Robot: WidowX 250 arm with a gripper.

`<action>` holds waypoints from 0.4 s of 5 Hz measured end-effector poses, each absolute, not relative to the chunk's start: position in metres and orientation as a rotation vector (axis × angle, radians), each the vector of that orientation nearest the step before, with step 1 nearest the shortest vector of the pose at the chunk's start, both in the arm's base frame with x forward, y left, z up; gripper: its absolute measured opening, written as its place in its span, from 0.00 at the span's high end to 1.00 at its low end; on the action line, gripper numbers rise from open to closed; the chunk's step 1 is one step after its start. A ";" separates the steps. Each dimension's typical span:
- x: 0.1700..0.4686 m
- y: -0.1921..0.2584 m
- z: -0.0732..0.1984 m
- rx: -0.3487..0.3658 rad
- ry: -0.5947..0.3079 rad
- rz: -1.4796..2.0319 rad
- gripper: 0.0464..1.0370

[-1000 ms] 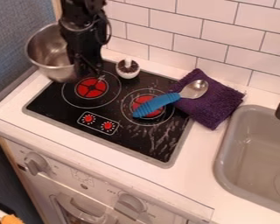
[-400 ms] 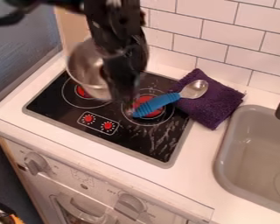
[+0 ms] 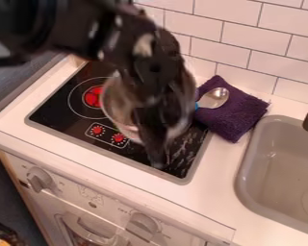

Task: Take the silver pot to bottom right of the burner

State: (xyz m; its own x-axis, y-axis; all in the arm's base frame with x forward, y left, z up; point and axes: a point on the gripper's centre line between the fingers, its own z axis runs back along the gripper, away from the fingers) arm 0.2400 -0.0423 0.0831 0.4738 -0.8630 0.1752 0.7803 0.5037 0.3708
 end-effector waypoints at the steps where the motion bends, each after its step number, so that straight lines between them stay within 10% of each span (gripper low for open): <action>1: 0.228 -0.062 0.068 0.225 -0.341 -1.110 0.97; 2: 0.224 -0.077 0.051 0.190 -0.303 -1.162 0.97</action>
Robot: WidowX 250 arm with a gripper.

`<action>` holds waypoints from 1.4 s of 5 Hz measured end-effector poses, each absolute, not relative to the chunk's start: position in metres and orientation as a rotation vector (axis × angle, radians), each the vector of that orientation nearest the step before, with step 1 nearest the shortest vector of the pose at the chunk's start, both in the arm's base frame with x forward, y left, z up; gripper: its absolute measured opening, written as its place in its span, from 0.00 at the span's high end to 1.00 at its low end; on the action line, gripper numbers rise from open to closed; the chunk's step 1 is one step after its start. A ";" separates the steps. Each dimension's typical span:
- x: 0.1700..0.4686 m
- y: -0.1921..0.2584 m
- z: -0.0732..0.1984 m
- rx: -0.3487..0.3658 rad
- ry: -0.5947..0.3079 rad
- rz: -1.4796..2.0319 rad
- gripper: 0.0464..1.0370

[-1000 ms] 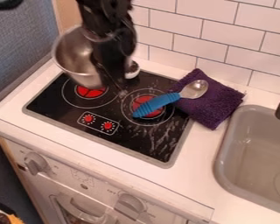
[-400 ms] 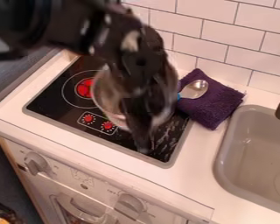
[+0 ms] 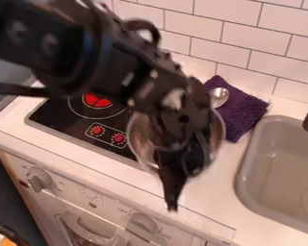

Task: Take the silver pot to bottom right of the burner

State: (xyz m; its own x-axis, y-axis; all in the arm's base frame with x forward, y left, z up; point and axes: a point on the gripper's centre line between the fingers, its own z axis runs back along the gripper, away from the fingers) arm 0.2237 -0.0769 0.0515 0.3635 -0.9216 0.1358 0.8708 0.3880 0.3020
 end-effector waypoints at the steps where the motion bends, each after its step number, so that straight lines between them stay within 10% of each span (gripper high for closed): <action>1: 0.224 -0.079 0.039 0.183 -0.268 -1.165 0.97; 3: 0.243 -0.069 0.041 0.240 -0.276 -1.096 0.77; 5: 0.245 -0.061 0.043 0.249 -0.257 -1.050 0.18; 7: 0.246 -0.060 0.065 0.214 -0.304 -1.049 0.03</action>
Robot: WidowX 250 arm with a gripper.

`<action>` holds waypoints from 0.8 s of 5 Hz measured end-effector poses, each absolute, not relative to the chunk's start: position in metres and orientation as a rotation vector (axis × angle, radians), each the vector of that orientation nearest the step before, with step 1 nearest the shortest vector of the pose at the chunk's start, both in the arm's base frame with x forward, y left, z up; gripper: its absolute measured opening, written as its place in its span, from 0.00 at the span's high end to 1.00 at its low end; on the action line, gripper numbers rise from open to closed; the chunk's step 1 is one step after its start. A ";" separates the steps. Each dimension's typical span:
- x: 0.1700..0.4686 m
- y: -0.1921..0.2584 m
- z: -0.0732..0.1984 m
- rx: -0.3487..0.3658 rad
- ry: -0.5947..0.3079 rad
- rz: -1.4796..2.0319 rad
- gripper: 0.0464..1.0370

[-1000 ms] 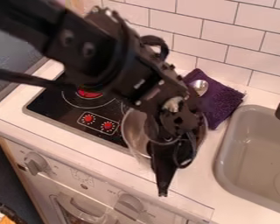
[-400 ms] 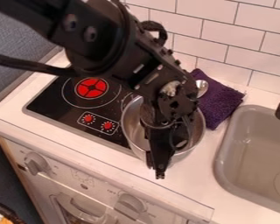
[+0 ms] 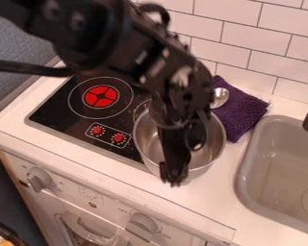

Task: Take the silver pot to bottom right of the burner

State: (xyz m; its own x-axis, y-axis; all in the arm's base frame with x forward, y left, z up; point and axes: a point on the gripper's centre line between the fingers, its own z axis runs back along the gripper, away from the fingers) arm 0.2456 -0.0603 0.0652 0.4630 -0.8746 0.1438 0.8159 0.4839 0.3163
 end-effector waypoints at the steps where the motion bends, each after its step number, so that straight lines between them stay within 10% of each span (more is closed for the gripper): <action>1: 0.248 -0.059 0.084 0.163 -0.357 -1.046 0.04; 4: 0.265 -0.027 0.137 0.252 -0.427 -0.772 0.04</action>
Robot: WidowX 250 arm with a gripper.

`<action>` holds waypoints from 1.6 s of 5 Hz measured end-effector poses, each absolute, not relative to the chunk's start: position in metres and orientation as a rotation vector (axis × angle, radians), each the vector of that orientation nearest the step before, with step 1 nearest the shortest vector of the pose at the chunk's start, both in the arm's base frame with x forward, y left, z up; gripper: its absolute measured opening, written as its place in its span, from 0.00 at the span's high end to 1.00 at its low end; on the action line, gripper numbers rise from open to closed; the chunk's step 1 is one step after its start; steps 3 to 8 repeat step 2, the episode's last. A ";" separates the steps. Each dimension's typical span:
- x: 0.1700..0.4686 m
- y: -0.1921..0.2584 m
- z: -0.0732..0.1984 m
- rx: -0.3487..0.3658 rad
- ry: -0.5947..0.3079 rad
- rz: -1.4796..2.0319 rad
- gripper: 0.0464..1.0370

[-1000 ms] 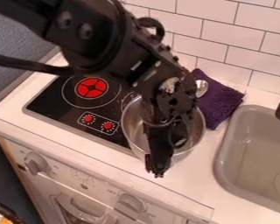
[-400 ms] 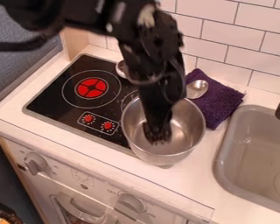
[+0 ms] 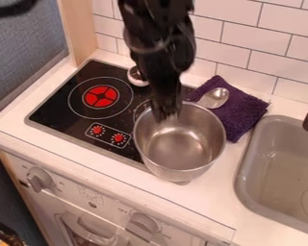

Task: Take the silver pot to bottom right of the burner

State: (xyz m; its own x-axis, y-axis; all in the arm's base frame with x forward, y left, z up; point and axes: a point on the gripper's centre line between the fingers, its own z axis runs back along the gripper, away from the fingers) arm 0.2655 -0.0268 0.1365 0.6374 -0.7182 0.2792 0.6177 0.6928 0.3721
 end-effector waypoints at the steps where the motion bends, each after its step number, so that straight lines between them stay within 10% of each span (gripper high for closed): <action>1: 0.272 -0.015 0.145 0.276 -0.465 -0.673 0.04; 8: 0.272 -0.015 0.145 0.273 -0.466 -0.665 0.04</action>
